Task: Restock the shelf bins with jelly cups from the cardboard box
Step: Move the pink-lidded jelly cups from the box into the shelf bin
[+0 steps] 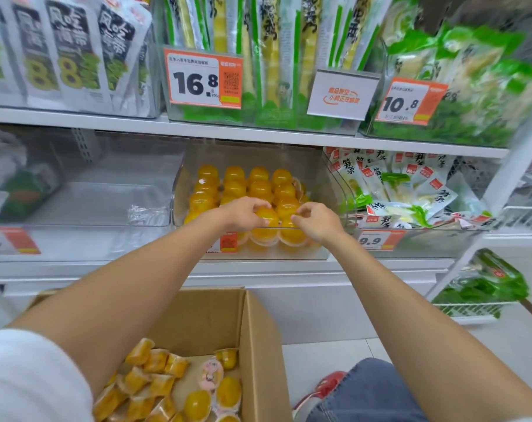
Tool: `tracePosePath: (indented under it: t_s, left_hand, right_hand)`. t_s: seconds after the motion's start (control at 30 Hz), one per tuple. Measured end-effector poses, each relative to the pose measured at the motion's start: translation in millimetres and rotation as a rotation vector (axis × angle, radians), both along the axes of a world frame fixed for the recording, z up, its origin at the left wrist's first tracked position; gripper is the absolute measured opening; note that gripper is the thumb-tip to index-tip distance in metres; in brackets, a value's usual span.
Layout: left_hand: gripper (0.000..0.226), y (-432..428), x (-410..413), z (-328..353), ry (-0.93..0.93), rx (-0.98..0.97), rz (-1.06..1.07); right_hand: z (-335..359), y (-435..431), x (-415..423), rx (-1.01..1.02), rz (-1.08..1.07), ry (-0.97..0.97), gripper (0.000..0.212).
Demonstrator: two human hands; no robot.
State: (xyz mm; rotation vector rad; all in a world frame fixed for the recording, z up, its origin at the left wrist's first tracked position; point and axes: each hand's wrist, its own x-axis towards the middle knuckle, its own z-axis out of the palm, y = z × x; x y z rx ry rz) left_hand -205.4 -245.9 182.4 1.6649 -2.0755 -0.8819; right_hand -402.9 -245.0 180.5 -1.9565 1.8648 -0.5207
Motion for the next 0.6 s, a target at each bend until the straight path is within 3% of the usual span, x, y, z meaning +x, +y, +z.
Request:
tracePosePath:
  t_s: [0.07,0.13,0.2,0.27,0.33,0.43,0.6]
  left_hand:
    - [0.056,11.1,-0.3,-0.1,-0.128,-0.121,0.034]
    - [0.051,30.7,-0.1,3.5,-0.206,-0.374,0.138]
    - [0.026,51.5,0.2,6.2,-0.141,-0.59,0.204]
    - [0.006,73.1,4.3,5.3,-0.036,-0.642,0.23]
    - [0.012,92.8,13.7,-6.1,0.006,-0.556,0.24]
    - [0.009,124.4,42.8,-41.0,-0.081,-0.355,0.251]
    - [0.009,173.9,105.1,-145.8,-0.218,0.12,0.221]
  right_hand:
    - [-1.9,4.8,2.8,-0.079,-0.007,-0.031,0.033]
    - [-4.7,15.9,10.8,-0.276,-0.026,-0.078,0.025]
    - [-7.7,34.4,25.1,-0.445,-0.009,-0.145,0.012]
    - [-13.0,55.6,44.5,-0.499,0.07,-0.172,0.007]
    - [-25.1,75.1,62.8,-0.467,0.154,-0.198,0.006]
    - [-53.5,101.7,85.7,-0.343,0.223,-0.189,0.007]
    - [-133.1,136.4,120.8,0.068,0.35,-0.005,0.019]
